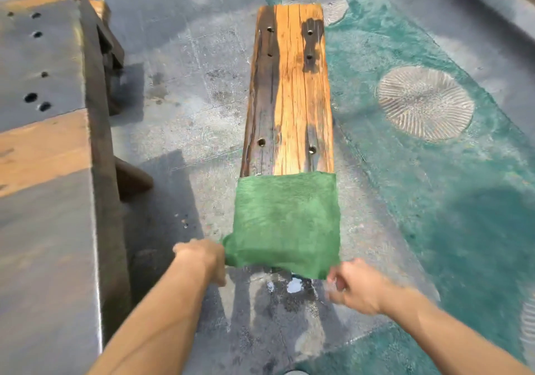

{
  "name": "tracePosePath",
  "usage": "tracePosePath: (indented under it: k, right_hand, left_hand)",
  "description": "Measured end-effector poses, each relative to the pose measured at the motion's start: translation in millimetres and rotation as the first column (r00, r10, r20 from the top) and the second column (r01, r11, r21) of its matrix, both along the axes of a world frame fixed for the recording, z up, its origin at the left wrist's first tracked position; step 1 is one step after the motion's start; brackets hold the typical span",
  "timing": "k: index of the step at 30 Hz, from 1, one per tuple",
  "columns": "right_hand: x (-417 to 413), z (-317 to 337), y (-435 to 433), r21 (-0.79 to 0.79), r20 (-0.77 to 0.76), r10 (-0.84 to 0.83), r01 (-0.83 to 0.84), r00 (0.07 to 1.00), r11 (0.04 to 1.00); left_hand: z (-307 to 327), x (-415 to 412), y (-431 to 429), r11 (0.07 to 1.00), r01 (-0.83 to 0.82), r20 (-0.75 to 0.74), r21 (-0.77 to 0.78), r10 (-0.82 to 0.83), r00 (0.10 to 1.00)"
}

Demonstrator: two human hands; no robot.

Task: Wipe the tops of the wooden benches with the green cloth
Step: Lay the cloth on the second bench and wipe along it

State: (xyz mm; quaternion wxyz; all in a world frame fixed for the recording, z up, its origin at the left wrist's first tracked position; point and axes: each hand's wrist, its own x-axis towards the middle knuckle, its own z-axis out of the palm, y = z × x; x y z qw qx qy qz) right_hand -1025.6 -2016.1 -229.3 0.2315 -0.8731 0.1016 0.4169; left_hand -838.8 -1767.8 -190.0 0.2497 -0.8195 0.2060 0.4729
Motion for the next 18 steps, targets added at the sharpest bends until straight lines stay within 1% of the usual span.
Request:
tracePosePath:
  k: [1,2,3,4,6,7,8,10,11,13,14,16,17,18]
  right_hand:
    - [-10,-8,8,-0.001,-0.071,0.0,0.0,0.997,1.0]
    - [-9,-29,21,0.002,-0.083,-0.023,0.024,0.996,1.0]
    - [-6,-33,28,-0.009,-0.057,-0.051,0.051,0.997,0.999]
    - [2,-33,31,-0.027,-0.001,-0.096,0.096,0.995,0.995]
    - [29,-37,33,-0.055,0.17,-0.193,0.204,0.966,0.977]
    - [45,-33,36,-0.053,0.267,-0.246,0.269,0.932,0.962]
    - [66,-43,35,-0.057,0.353,-0.28,0.319,0.893,0.946]
    - [100,-41,37,-0.067,0.507,-0.328,0.416,0.797,0.907]
    - [116,-64,38,-0.098,0.529,-0.323,0.435,0.784,0.895]
    - [132,-76,39,-0.187,0.538,-0.288,0.445,0.793,0.876]
    - [136,-104,40,-0.204,0.524,-0.293,0.452,0.799,0.868]
    - [131,-119,44,-0.255,0.524,-0.267,0.448,0.809,0.857]
    - [119,-142,45,-0.286,0.521,-0.257,0.45,0.814,0.846]
    - [112,-148,50,-0.28,0.553,-0.253,0.463,0.794,0.841]
  left_hand:
    - [-7,-9,-4,0.999,-0.015,0.006,-0.035,0.015,1.0]
    - [-25,-10,-4,0.996,-0.028,0.032,-0.084,0.031,0.999]
    - [-31,-13,-6,0.987,-0.051,0.074,-0.151,0.063,0.995]
    - [-33,-14,-11,0.97,-0.086,0.109,-0.226,0.113,0.988]
    - [-42,-11,-23,0.911,-0.138,0.163,-0.39,0.215,0.963]
    - [-43,-9,-29,0.878,-0.14,0.184,-0.458,0.248,0.951]
    - [-60,-2,-38,0.837,-0.152,0.194,-0.526,0.292,0.936]
    - [-67,5,-53,0.775,-0.121,0.238,-0.62,0.333,0.912]
    - [-95,9,-59,0.75,-0.129,0.225,-0.648,0.351,0.909]
    - [-109,8,-67,0.721,-0.081,0.265,-0.689,0.354,0.897]
    - [-137,11,-70,0.719,-0.065,0.276,-0.692,0.346,0.897]
    - [-149,9,-66,0.729,-0.032,0.307,-0.684,0.327,0.894]
    - [-173,2,-65,0.736,-0.025,0.318,-0.677,0.322,0.892]
    - [-178,-1,-62,0.747,0.021,0.369,-0.665,0.304,0.878]
